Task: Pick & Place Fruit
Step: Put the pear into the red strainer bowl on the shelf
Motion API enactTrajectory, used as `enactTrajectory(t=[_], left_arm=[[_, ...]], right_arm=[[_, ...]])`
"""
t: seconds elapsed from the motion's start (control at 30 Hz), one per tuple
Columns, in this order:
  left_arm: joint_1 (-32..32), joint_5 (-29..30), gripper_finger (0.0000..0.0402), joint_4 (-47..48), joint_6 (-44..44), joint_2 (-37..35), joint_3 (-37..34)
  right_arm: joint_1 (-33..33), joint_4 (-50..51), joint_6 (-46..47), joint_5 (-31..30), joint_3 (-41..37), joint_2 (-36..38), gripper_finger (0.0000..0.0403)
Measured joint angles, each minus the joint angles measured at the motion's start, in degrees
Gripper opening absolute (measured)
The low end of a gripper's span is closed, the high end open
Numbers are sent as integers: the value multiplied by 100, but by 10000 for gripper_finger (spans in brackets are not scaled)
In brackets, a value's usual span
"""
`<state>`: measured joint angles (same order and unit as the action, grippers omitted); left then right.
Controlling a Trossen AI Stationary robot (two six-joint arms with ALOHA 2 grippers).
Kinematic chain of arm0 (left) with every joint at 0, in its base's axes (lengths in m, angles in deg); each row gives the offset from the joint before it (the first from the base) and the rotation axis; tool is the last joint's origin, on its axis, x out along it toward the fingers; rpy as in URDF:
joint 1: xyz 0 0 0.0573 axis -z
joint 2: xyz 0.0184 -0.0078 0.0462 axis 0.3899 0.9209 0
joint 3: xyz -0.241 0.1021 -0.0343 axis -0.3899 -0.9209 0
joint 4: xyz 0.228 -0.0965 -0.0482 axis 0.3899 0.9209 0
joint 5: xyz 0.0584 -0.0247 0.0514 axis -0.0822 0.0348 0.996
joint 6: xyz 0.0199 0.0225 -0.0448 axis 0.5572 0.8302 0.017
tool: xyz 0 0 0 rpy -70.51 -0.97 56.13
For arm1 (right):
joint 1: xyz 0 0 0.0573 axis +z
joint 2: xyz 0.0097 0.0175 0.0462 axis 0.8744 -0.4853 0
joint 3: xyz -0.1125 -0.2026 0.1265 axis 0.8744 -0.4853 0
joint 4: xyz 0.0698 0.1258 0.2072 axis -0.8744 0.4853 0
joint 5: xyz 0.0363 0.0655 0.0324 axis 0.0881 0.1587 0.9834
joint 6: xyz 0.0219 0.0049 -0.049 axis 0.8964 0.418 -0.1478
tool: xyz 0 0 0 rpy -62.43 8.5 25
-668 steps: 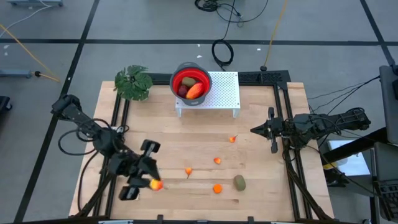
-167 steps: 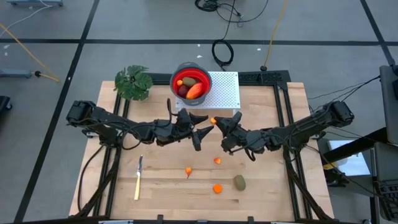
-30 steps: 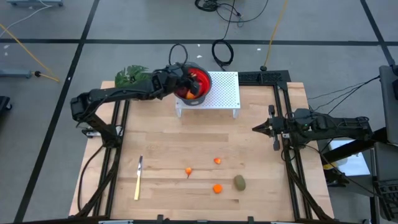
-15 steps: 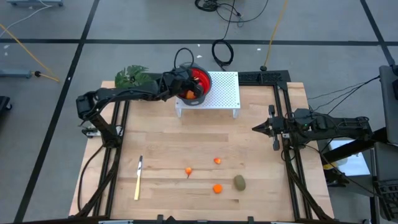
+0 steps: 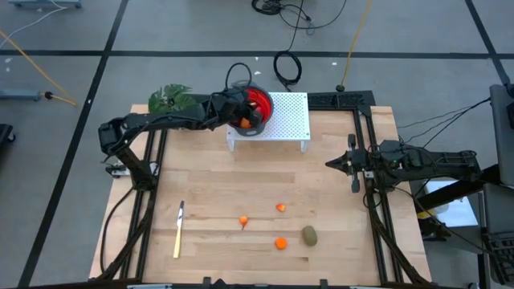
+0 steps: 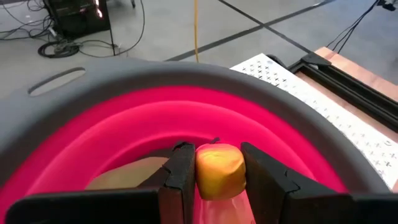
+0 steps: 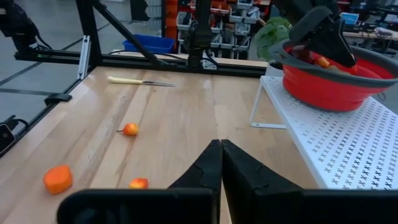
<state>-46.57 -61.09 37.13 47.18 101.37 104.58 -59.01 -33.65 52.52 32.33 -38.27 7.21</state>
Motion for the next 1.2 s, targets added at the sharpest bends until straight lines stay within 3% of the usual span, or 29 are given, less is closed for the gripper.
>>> enactTrajectory(t=[0.37,0.8,1.0,1.2], left_arm=[[-24,-101,110,-15,-37,0,0],[-56,-160,183,-156,136,-12,27],[-92,-153,197,-4,413,-228,701],[300,-240,195,673,442,-283,1482]], right_arm=[[0,0,7,2,0,0,1],[0,1,10,24,0,0,1],[0,1,11,26,0,-2,1],[2,3,13,34,0,0,4]])
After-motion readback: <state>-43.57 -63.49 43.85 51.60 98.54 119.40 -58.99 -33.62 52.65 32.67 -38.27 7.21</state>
